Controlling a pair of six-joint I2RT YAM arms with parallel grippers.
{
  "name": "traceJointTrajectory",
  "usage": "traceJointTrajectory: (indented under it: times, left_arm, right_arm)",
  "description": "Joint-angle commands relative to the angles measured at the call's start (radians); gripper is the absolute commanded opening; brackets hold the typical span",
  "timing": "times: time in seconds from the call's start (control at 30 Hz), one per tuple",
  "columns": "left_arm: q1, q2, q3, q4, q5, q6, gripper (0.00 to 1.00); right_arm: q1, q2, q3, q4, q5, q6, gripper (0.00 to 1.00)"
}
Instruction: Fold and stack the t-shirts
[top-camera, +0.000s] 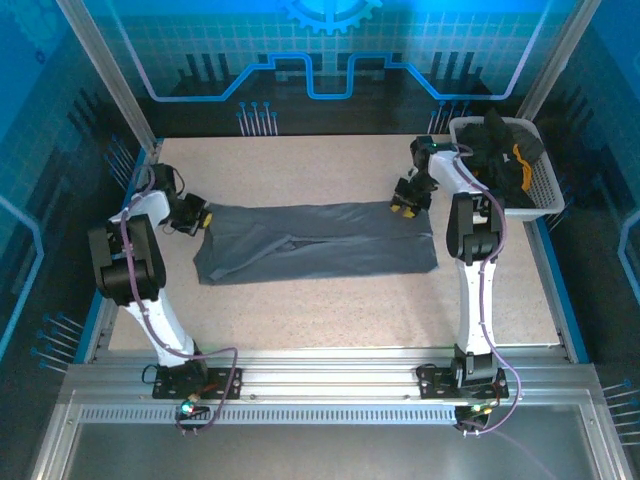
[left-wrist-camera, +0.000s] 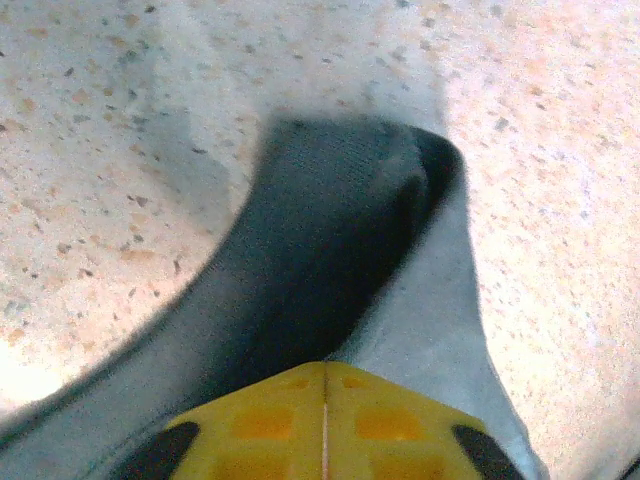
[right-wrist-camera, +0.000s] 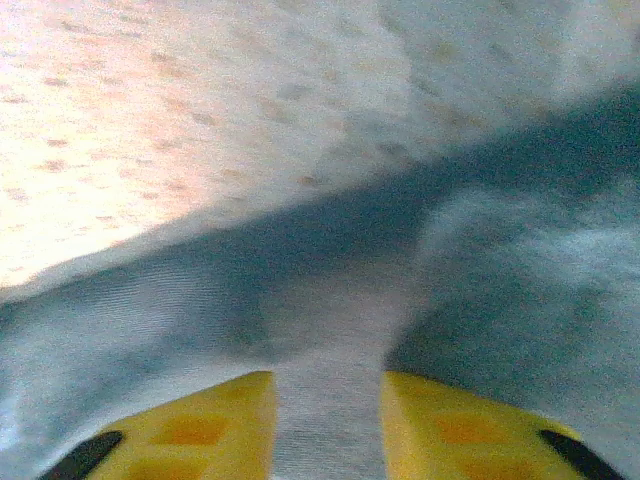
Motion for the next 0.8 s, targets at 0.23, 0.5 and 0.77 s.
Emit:
traceJointTrajectory:
  times: [0.23,0.5,0.77]
  left_arm:
    - [-0.193,-0.075,-0.029,-0.004,0.117,0.356,0.42]
    - [-0.269,0.063,0.052,-0.023,0.098,0.482,0.47]
    - [-0.293,0.073,0.034,-0.002,0.017,0.56,0.5]
  right_arm:
    - [0.084,-0.397,-0.276,0.265,-0.211,-0.096,0.46]
    - [0.163,-0.578,-0.497,0.387,-0.33,-0.063,0.49]
    - [0.192,-0.689,-0.634,0.426,-0.358,-0.012,0.49]
